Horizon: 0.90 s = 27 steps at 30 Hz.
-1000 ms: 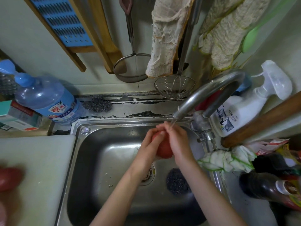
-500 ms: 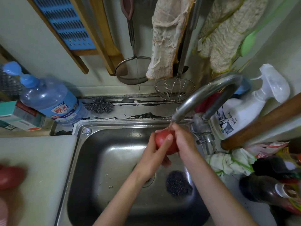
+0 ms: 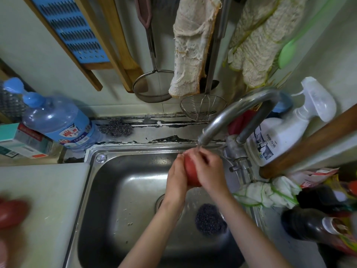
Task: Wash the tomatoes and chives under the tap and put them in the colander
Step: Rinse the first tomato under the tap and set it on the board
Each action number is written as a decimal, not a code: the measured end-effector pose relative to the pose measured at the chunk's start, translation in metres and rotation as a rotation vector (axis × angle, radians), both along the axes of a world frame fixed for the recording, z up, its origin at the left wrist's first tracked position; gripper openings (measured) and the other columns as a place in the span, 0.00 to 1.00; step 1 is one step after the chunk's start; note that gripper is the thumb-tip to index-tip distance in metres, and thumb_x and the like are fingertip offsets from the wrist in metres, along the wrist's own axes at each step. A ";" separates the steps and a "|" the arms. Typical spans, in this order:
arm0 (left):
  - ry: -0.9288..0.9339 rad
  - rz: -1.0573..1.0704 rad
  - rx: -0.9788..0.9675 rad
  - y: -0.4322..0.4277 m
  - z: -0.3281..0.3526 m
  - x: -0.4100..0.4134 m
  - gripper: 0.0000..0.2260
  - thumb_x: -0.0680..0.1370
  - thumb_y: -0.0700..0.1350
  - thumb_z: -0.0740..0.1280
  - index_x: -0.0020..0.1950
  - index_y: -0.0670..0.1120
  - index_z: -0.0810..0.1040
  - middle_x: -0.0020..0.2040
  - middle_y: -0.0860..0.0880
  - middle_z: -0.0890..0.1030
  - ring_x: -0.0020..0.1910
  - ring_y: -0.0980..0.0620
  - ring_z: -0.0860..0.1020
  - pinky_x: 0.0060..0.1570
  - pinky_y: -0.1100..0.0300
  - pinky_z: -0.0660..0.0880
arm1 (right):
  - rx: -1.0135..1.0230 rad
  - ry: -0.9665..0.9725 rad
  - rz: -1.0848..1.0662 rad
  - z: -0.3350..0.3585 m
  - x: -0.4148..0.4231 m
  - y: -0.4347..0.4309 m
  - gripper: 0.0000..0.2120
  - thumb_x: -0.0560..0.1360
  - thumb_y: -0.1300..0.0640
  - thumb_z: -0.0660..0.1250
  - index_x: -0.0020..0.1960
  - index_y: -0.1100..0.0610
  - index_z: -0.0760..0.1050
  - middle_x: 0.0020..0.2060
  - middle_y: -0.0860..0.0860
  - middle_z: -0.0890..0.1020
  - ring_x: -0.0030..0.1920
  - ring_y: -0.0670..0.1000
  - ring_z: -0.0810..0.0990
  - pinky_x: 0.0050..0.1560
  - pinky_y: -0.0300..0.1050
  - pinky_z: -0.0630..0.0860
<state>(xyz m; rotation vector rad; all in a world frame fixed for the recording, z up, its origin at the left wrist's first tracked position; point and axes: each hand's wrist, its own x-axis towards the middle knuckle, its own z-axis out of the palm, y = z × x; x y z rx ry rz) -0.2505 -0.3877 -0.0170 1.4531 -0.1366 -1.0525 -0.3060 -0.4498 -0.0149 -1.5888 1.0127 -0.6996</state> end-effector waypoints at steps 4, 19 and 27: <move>-0.081 -0.017 -0.014 -0.001 0.006 -0.002 0.17 0.82 0.51 0.54 0.44 0.59 0.81 0.50 0.49 0.81 0.51 0.48 0.81 0.52 0.44 0.79 | 0.722 0.003 0.005 0.015 0.005 -0.018 0.12 0.71 0.49 0.66 0.34 0.51 0.83 0.44 0.51 0.85 0.46 0.53 0.82 0.51 0.47 0.77; 0.156 -0.052 0.050 -0.001 0.021 0.012 0.16 0.82 0.55 0.53 0.51 0.50 0.77 0.51 0.43 0.81 0.45 0.46 0.82 0.31 0.55 0.80 | 0.527 0.177 0.171 0.017 0.018 -0.020 0.06 0.68 0.49 0.70 0.39 0.50 0.85 0.48 0.52 0.84 0.50 0.54 0.81 0.58 0.53 0.77; 0.323 -0.189 -0.151 0.013 0.009 0.022 0.17 0.81 0.55 0.56 0.55 0.46 0.80 0.47 0.46 0.84 0.49 0.50 0.82 0.44 0.59 0.79 | -0.439 0.182 -0.148 0.010 0.011 0.044 0.11 0.80 0.53 0.58 0.52 0.53 0.79 0.50 0.47 0.82 0.53 0.44 0.78 0.59 0.45 0.74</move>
